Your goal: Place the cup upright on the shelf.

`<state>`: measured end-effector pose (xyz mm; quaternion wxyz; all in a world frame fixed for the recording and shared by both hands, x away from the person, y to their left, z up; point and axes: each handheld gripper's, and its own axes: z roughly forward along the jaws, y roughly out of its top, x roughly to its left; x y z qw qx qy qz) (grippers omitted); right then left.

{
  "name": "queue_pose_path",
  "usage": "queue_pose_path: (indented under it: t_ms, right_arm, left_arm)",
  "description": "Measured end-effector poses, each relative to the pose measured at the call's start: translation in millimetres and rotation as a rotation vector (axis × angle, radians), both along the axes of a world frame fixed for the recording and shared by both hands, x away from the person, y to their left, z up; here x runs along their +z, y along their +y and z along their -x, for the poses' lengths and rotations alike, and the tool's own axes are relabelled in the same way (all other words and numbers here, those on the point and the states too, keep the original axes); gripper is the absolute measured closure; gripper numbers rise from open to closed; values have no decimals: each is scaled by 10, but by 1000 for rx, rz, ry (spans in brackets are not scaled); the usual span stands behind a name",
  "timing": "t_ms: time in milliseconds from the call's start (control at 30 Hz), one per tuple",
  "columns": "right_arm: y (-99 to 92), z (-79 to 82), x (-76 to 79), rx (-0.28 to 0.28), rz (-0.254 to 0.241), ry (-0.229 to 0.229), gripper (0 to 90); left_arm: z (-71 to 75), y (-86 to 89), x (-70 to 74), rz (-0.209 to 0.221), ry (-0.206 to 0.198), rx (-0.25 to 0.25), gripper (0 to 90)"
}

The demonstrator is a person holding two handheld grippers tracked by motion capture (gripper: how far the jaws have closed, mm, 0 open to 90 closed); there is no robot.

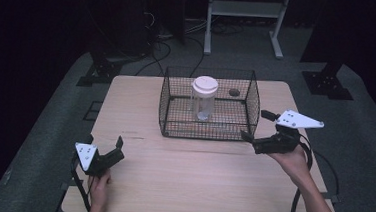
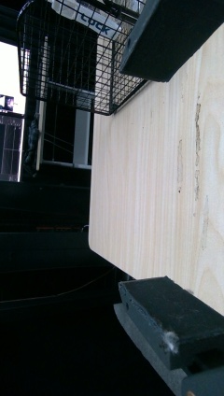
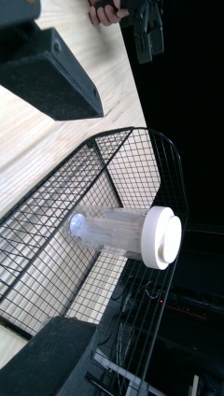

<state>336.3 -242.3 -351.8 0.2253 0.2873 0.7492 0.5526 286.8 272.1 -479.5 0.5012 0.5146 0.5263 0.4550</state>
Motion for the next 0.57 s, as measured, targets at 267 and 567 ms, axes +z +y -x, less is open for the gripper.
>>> queue_pose_path:
  t_ms: [267,567]
  right_arm:
    - [-35,100,-92,9,-6,15,0]
    - [-57,260,-206,15,-36,23,0]
  left_arm:
    - [0,0,0,-1,1,0,0]
    - [-3,-1,-1,-1,-1,0,0]
